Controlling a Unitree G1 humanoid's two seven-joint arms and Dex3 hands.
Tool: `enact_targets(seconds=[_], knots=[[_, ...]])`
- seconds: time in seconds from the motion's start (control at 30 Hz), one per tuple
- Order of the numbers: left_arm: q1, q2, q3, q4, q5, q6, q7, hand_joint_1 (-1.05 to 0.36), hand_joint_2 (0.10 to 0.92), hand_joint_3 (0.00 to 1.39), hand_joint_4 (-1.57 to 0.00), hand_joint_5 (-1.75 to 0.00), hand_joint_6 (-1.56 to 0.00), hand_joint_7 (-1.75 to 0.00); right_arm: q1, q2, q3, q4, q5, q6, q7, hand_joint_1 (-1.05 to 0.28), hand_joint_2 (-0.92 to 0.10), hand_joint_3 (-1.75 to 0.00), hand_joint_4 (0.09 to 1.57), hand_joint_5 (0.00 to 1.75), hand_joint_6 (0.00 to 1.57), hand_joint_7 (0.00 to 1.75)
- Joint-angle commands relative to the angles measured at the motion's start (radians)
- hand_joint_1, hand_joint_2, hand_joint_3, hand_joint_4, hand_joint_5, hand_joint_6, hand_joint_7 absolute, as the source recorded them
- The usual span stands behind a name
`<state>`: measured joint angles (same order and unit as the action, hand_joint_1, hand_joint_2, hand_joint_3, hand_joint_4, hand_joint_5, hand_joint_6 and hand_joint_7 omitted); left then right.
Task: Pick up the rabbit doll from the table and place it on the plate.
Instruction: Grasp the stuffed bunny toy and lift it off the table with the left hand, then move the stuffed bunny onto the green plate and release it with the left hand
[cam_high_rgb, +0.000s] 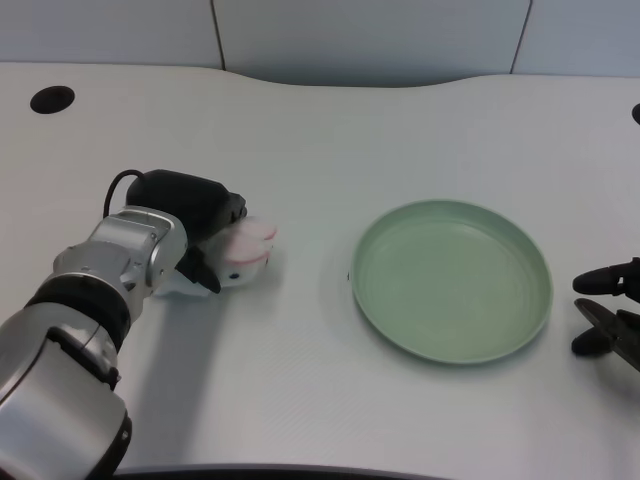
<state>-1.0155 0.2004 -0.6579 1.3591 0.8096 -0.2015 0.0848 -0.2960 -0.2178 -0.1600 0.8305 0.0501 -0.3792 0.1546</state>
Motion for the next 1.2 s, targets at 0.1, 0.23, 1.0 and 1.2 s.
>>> enact_targets(seconds=[0.1,0.23,1.0,1.2], knots=[[0.024,-0.003,0.026,0.01,-0.021,0.004,0.038,-0.32,0.805,0.0,-0.32,-1.25,-0.42,-0.85,0.033,-0.012,-0.015,-0.033,0.016,0.002,0.002,-0.84,-0.92,-0.08,0.87,1.09,0.62,1.05],[0.026,-0.01,0.031,0.009,-0.017,0.003,0.074,-0.29,0.879,0.01,-0.35,-1.31,-0.35,-1.08,0.043,-0.01,-0.015,-0.047,0.02,0.011,0.003,-0.83,-0.92,-0.08,0.86,1.09,0.61,1.05],[-0.039,-0.074,0.091,-0.017,-0.058,-0.161,0.345,-0.13,0.886,0.02,-0.84,-1.75,-0.55,-1.74,0.008,-0.013,0.0,-0.017,0.01,0.017,0.003,-0.81,-0.92,-0.07,0.88,1.08,0.62,1.05],[-0.067,-0.137,0.1,-0.032,-0.072,-0.243,0.347,-0.15,0.906,0.03,-0.87,-1.75,-0.59,-1.75,-0.003,-0.003,0.008,-0.015,0.0,0.021,-0.002,-0.84,-0.92,-0.06,0.87,1.05,0.65,1.03]])
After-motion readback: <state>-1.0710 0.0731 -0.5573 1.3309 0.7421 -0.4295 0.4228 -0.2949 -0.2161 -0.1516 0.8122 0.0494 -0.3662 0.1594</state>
